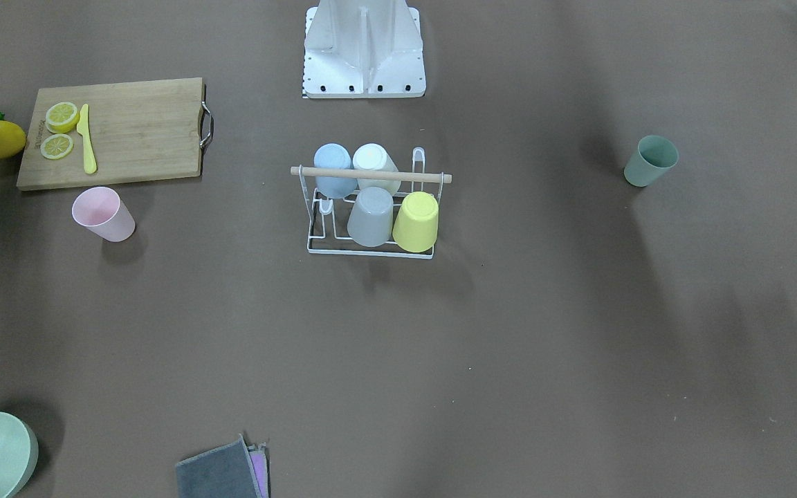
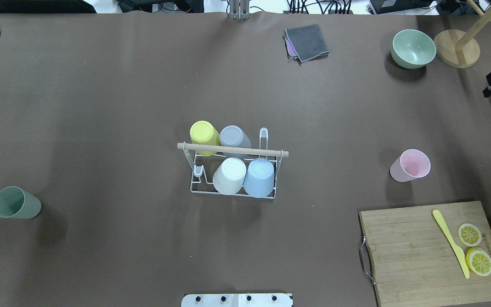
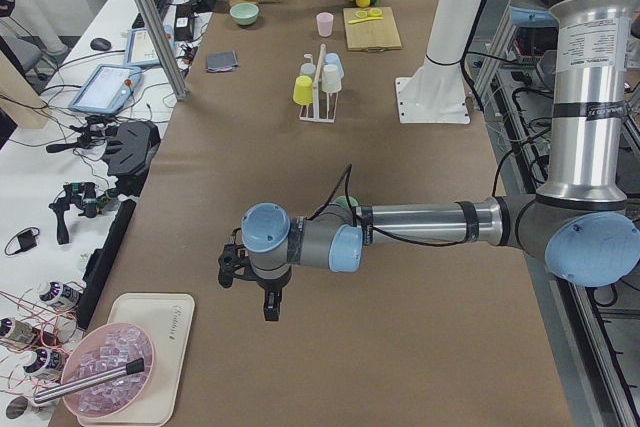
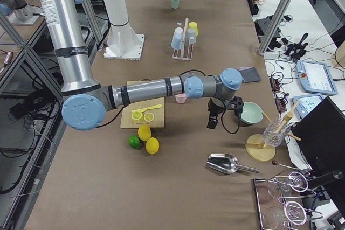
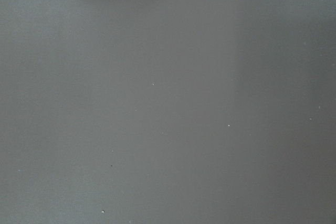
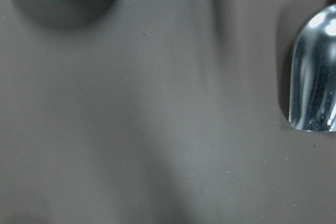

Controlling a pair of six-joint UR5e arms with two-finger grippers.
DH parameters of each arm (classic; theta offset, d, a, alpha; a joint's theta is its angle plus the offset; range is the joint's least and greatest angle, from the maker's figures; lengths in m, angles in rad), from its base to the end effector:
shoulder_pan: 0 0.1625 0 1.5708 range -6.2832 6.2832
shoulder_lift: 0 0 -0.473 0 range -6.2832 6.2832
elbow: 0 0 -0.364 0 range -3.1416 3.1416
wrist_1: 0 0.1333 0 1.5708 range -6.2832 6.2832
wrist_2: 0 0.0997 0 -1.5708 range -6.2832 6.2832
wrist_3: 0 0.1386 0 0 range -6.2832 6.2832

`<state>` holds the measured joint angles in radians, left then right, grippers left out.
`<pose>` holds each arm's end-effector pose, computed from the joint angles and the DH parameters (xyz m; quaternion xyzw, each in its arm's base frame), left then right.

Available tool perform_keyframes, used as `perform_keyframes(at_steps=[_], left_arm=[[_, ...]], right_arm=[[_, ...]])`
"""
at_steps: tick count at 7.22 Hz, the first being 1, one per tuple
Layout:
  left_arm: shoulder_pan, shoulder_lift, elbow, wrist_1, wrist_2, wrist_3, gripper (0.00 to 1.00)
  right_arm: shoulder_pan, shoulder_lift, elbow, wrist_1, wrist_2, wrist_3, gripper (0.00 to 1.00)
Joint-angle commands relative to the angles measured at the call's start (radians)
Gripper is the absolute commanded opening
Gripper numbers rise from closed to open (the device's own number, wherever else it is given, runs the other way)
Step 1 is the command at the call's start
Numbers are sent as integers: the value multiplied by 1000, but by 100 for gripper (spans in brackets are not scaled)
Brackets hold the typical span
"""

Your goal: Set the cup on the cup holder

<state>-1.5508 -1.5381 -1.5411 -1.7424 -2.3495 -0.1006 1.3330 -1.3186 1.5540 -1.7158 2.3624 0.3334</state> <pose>-0.0268 -0.4583 0.7451 0.0276 0.3814 -0.0165 0.9239 -0.1029 -0.5719 0.6236 -0.0685 -0.3813 0.0266 0.9215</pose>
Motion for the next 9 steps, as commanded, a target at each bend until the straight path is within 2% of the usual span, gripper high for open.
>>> perform_keyframes(at_steps=[1, 3, 6, 8, 9], left_arm=[[0, -13, -13, 6, 1, -1, 98], [0, -14, -23, 4, -8, 1, 98], [8, -80, -34, 38, -8, -2, 98], [28, -144, -80, 160, -5, 1, 98], [38, -222, -82, 273, -1, 1, 98]], right_arm=[[-41, 61, 3, -103, 14, 4, 98], [-104, 87, -11, -168, 32, -7, 99], [-176, 146, -112, -189, 54, -17, 99], [-201, 205, -170, -215, 54, -27, 99], [-216, 228, -173, -250, 54, -54, 99]])
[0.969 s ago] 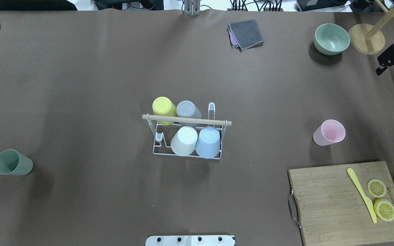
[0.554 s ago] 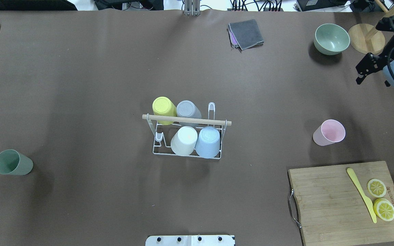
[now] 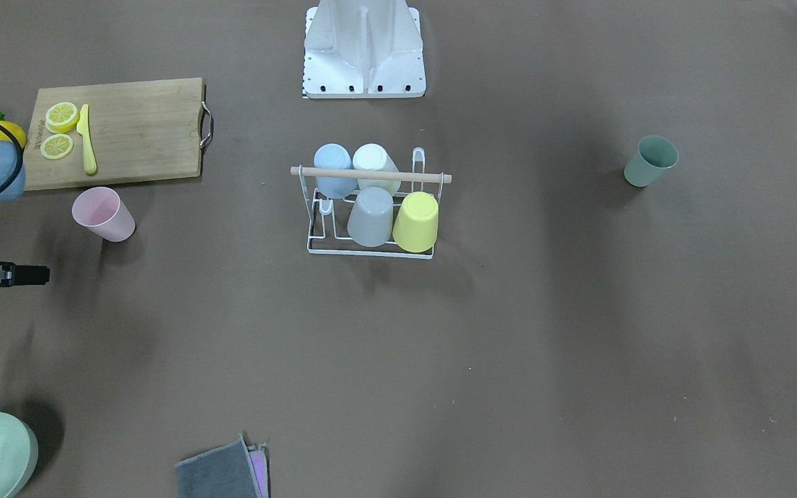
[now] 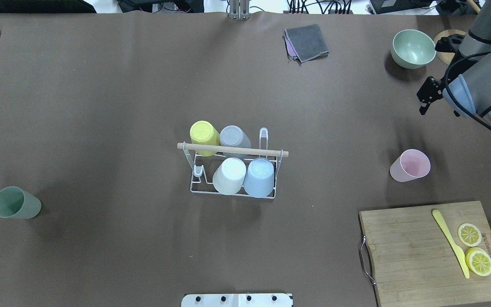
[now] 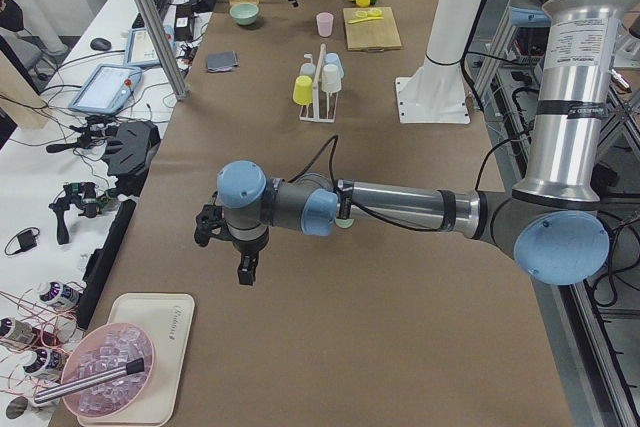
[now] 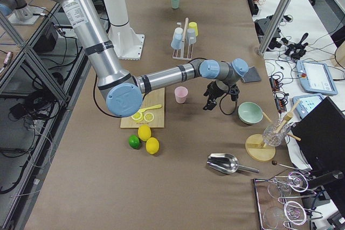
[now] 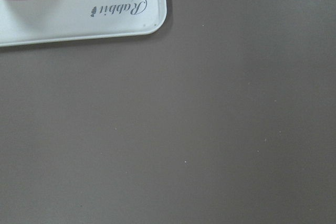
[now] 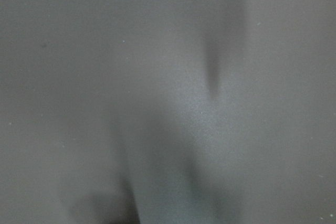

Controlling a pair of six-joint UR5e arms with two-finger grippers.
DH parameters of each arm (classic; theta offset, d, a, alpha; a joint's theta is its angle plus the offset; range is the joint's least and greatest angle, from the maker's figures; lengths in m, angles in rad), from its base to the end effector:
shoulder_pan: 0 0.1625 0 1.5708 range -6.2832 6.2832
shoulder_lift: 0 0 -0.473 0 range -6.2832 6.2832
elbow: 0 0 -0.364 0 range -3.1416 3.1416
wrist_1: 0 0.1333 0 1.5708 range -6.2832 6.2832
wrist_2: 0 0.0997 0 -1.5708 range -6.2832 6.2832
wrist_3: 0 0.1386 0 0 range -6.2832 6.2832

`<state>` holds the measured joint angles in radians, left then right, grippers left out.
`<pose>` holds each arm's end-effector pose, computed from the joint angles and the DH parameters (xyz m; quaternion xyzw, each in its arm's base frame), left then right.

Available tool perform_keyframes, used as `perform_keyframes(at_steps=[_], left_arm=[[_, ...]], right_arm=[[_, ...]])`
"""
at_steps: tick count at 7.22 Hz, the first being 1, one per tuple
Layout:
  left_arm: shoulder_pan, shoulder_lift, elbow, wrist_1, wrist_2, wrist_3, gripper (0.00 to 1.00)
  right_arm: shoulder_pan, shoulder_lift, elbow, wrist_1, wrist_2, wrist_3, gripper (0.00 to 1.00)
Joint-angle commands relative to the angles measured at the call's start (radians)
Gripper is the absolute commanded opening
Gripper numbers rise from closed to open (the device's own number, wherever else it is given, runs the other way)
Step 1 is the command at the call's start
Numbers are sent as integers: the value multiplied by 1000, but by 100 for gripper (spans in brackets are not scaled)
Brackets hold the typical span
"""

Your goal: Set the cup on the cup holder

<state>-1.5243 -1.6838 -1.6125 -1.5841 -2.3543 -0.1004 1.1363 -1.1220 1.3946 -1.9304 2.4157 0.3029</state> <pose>-0.0109 -0.5288 0.6565 0.0494 0.3851 0.0072 0.9215 -0.2455 -0.5995 0.5910 -0.1846 -0.3678 -0.0421 0.9104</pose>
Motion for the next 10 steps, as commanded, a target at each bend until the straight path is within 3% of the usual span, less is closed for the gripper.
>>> perform_keyframes(at_steps=[1, 3, 4, 5, 7, 10], left_arm=[[30, -109, -12, 165, 4, -4, 98], [120, -120, 3, 182, 9, -41, 98], [131, -173, -4, 269, 70, -47, 98], [138, -212, -6, 350, 105, -47, 98], [145, -253, 11, 384, 101, -88, 98], [167, -403, 113, 485, 112, -96, 98]], right_arm=[[-20, 85, -61, -74, 0, -71, 99], [-38, 148, -166, -125, -1, -171, 99], [-65, 166, -201, -128, -1, -172, 99], [-93, 165, -210, -136, 0, -173, 99], [-125, 166, -212, -185, 51, -173, 98], [-161, 163, -213, -257, 75, -230, 98]])
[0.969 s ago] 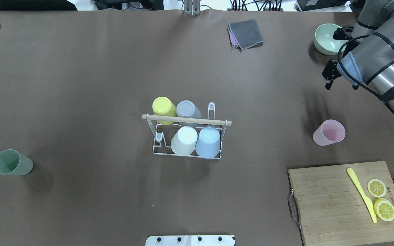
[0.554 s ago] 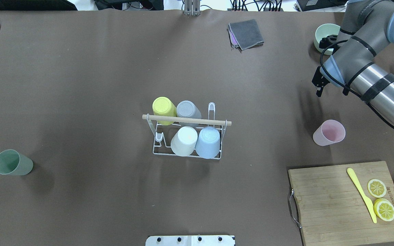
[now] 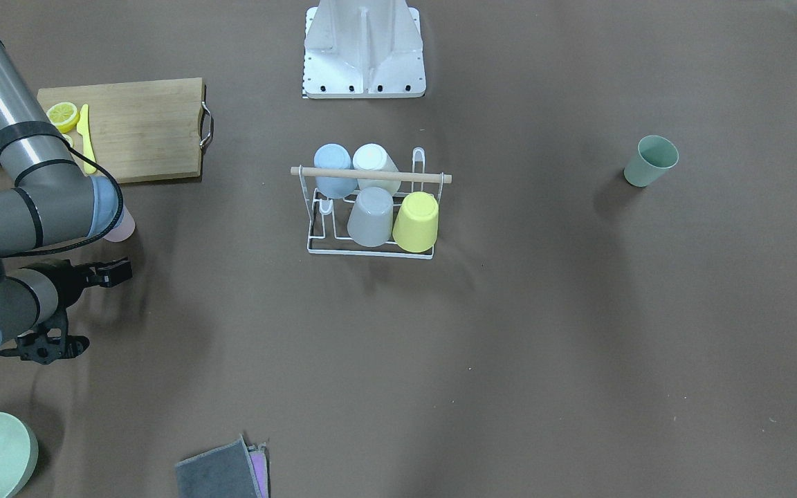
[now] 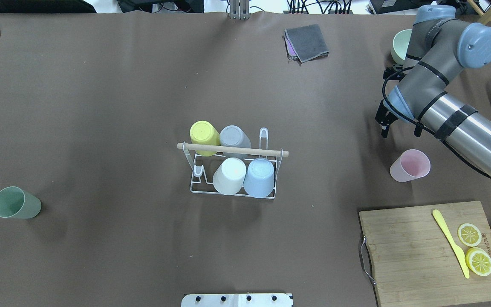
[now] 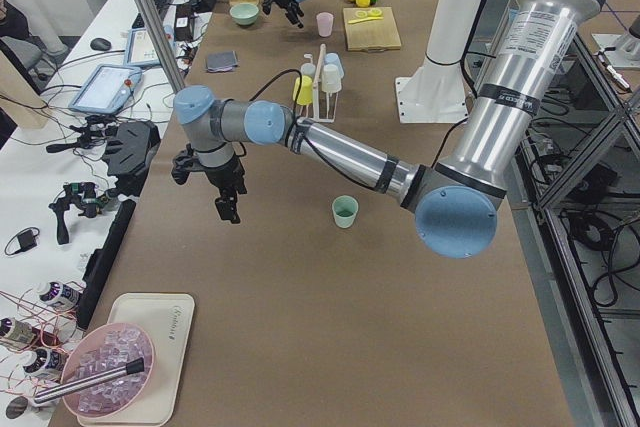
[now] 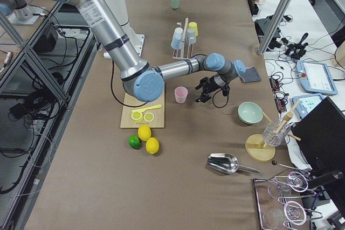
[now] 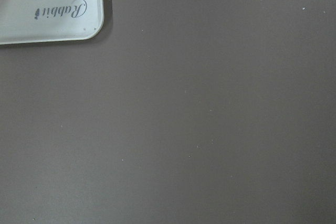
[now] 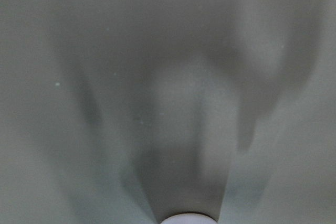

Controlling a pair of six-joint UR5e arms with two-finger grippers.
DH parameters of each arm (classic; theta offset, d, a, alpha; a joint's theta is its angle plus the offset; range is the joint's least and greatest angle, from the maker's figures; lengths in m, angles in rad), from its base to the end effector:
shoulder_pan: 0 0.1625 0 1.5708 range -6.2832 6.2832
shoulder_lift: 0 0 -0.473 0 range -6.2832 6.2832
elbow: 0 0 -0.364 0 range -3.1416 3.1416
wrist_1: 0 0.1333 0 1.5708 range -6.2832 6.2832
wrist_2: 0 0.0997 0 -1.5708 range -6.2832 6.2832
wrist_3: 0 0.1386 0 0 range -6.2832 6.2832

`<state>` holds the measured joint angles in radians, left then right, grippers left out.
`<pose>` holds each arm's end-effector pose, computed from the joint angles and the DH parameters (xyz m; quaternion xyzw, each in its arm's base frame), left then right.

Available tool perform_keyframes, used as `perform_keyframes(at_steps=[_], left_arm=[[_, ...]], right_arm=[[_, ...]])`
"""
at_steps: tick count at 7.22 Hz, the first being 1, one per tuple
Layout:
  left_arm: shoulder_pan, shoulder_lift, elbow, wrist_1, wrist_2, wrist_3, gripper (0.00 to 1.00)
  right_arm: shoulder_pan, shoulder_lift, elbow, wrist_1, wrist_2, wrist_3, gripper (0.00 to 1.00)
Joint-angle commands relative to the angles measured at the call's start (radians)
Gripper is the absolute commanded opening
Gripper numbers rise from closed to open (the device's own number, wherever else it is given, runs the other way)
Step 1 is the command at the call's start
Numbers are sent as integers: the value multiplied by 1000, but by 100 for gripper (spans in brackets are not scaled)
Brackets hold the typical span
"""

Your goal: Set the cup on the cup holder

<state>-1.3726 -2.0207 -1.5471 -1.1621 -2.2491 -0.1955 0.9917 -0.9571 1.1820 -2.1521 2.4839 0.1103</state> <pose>0.0803 -0.6353 0.5441 -0.0570 0.3279 0.0042 0.9430 -0.3585 -0.5913 0.5822 -0.2964 -0.3546 -0.1292 0.8774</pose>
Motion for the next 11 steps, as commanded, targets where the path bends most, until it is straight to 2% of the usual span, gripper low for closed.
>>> perform_keyframes(at_steps=[1, 2, 4, 6, 11], left_arm=[[33, -126, 97, 100, 35, -2, 98], [33, -150, 104, 151, 108, -4, 98], [53, -189, 149, 206, 141, -1, 98], [124, -187, 154, 217, 257, -2, 98], [269, -185, 139, 266, 253, 4, 98]], right_arm=[[-28, -5, -1, -60, 7, -75, 98], [-30, -11, -5, -77, 7, -107, 98], [-33, -12, -7, -97, 7, -135, 98], [-44, -3, -13, -114, 7, -136, 98], [-68, -14, -25, -117, 10, -156, 98]])
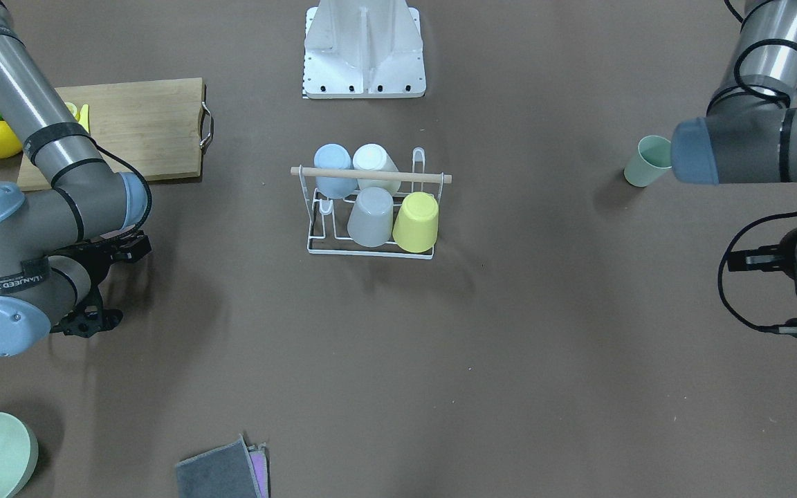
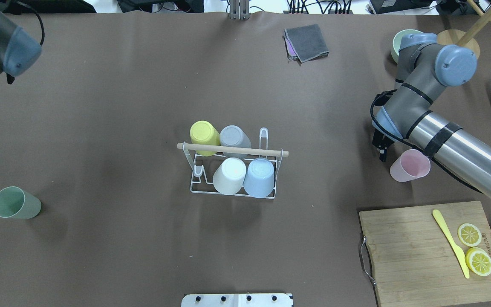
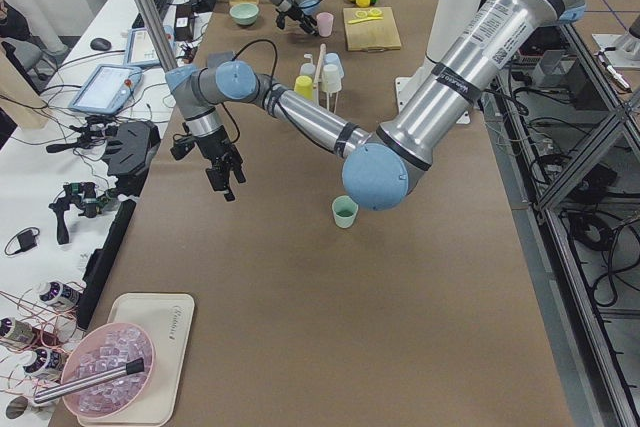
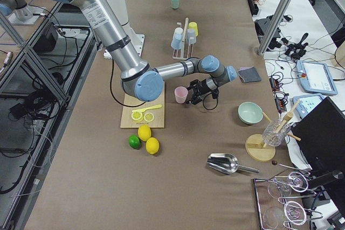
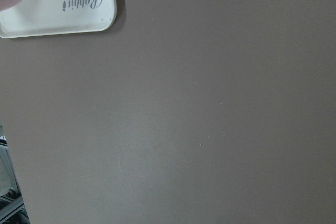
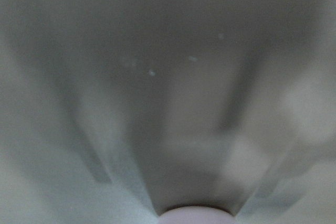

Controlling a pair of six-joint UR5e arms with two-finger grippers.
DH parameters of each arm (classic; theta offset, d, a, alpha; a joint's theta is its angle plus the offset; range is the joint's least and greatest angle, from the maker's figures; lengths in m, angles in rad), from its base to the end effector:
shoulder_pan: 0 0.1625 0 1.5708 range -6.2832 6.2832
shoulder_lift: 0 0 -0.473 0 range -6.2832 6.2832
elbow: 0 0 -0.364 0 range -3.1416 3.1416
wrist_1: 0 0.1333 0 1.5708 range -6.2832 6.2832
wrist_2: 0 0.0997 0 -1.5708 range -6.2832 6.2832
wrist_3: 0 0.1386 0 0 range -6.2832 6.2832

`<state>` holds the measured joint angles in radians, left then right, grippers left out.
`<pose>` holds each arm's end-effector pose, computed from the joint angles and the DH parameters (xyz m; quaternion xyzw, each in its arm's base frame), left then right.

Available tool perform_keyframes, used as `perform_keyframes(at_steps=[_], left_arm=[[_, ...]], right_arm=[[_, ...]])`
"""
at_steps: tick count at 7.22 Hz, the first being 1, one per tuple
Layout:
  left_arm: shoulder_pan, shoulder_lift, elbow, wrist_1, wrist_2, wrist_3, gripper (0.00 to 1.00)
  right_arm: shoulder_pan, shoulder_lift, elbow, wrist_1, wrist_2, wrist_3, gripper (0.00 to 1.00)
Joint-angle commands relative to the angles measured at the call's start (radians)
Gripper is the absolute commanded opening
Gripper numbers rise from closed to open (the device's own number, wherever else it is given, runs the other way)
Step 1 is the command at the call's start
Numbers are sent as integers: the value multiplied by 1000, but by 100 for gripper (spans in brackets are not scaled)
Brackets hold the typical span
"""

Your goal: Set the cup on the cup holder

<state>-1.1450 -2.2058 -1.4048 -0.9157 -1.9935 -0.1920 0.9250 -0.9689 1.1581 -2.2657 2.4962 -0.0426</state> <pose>0.2112 -0.6507 0.5214 -0.1500 0.1714 0.0942 0.9691 -0.3865 -0.5504 0.6051 -0.3421 -0.3462 -0.1872 0.8533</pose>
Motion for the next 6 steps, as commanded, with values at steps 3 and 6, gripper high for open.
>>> perform_keyframes(at_steps=[3, 6], left_arm=[[109, 3, -74, 112, -4, 41, 98], [186, 20, -149, 176, -4, 74, 98]], right_arm=[[-2, 1, -8, -27, -2, -6, 93], [-2, 6, -6, -72, 0, -49, 91]])
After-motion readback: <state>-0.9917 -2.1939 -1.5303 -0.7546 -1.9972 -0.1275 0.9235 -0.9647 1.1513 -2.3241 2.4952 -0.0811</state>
